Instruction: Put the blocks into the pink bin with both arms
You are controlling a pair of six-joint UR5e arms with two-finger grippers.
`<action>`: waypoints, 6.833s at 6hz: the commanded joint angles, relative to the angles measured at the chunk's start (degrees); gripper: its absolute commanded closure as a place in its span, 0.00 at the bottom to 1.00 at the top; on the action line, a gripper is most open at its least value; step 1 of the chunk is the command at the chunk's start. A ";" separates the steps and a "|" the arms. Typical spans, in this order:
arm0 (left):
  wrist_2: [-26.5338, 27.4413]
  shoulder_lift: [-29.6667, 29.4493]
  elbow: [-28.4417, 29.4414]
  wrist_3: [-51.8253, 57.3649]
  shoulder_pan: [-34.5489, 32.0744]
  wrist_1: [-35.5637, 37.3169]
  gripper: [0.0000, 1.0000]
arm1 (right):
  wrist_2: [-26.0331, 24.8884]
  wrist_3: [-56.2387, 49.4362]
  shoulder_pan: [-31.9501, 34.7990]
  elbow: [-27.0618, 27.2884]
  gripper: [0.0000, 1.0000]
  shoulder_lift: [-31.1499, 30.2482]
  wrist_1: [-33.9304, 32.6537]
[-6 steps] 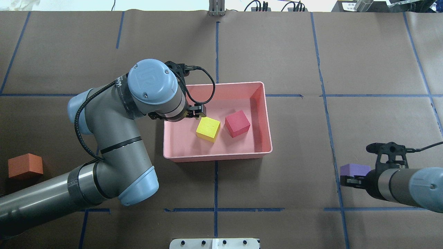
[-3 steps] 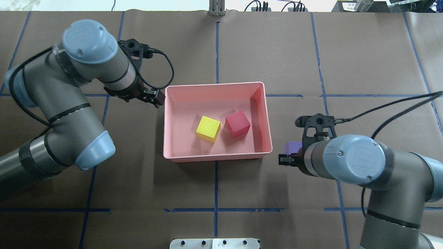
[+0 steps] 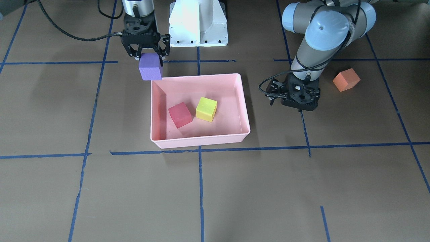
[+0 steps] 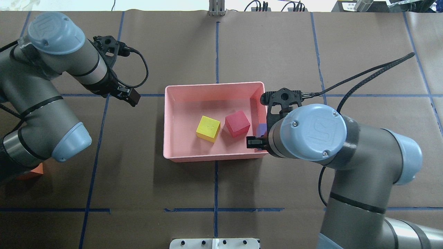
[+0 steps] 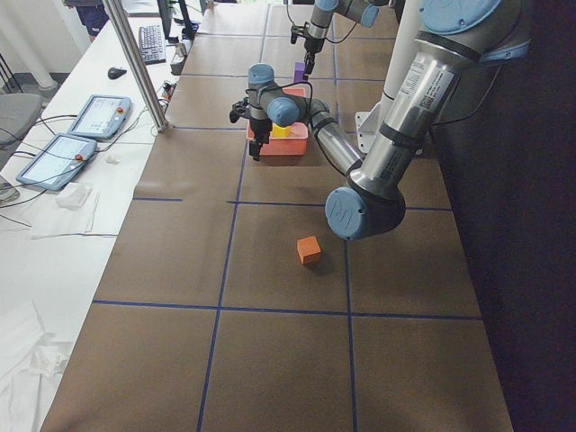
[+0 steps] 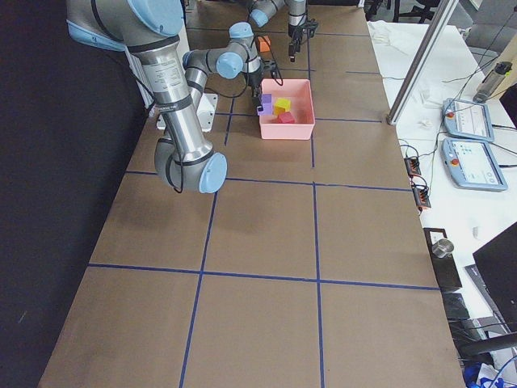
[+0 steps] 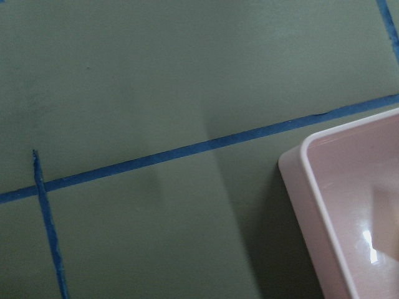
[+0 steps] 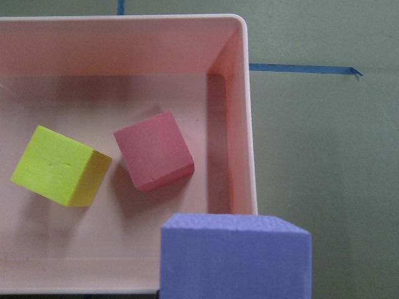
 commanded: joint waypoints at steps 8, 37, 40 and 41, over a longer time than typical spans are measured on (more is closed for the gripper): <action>-4.68 18.76 -1.06 18.83 -12.60 -1.42 0.00 | 11.26 -9.90 8.97 -14.99 0.00 8.76 6.74; 9.13 -14.07 -0.52 -33.50 11.20 9.55 0.00 | 39.94 -90.55 61.65 -4.60 0.00 -41.00 4.52; -0.65 -0.12 -8.09 -6.41 -1.39 9.29 0.00 | 39.94 -90.55 64.09 -5.21 0.00 -44.33 4.52; -4.89 5.76 -8.62 4.94 -8.77 9.11 0.00 | 39.94 -90.55 65.41 -5.30 0.00 -45.65 4.52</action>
